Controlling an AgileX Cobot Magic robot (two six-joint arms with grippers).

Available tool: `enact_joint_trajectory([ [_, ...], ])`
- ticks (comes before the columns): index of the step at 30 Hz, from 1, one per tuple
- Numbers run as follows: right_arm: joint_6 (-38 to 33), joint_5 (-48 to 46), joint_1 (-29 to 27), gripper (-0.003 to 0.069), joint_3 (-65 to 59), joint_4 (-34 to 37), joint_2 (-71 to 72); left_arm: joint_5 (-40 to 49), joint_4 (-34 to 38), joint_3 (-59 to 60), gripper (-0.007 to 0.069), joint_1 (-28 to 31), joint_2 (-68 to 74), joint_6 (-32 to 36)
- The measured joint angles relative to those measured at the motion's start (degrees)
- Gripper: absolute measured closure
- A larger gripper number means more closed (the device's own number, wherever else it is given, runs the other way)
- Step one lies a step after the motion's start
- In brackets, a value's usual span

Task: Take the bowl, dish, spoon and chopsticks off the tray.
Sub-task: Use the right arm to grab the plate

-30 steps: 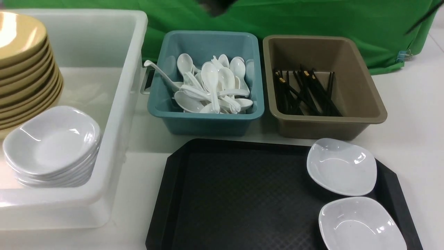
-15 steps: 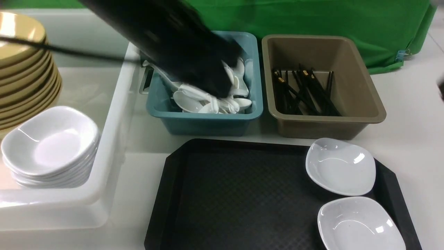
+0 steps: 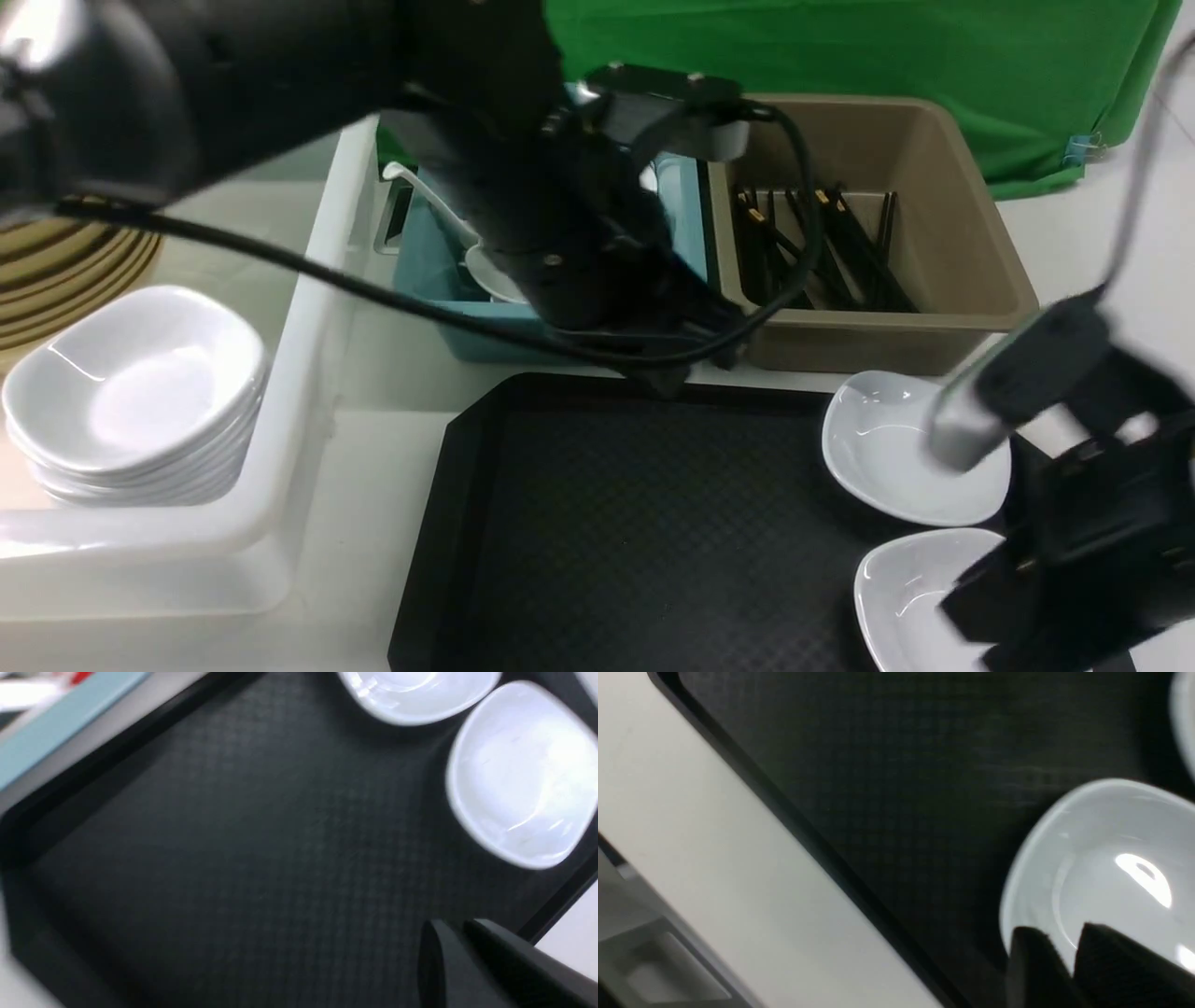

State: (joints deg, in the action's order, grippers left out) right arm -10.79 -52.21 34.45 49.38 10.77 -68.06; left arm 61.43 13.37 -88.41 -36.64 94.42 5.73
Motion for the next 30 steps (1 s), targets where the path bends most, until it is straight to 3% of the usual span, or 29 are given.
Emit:
enact_joint_trajectory([
  [3,8.21,5.50,4.07,0.0384,-0.73,-7.39,-6.76,-2.82,0.64,6.52,0.0603,0.09,-6.78,1.91],
  [9,20.21,9.79,4.79,0.0095,-0.73,-16.76,-17.43,-11.71,4.11,19.81,0.0603,0.09,-17.67,7.85],
  [13,22.79,11.82,4.84,0.0050,-0.73,-17.37,-21.91,-15.14,4.23,25.18,0.0603,0.09,-21.45,8.24],
  [16,24.68,14.29,4.84,0.0082,-0.73,-17.56,-25.09,-16.46,4.16,28.20,0.0603,0.09,-23.54,8.43],
  [19,25.44,14.99,4.85,0.0195,-0.67,-18.29,-27.38,-16.47,4.16,28.97,0.0603,0.09,-24.04,8.49],
  [24,26.17,14.83,4.90,0.0490,-0.45,-18.55,-26.99,-17.06,3.73,29.07,0.0603,0.09,-24.36,8.62],
  [30,24.62,12.69,5.47,0.0503,-0.05,-16.93,-24.58,-17.75,3.12,29.07,0.0603,0.09,-24.36,8.79],
])
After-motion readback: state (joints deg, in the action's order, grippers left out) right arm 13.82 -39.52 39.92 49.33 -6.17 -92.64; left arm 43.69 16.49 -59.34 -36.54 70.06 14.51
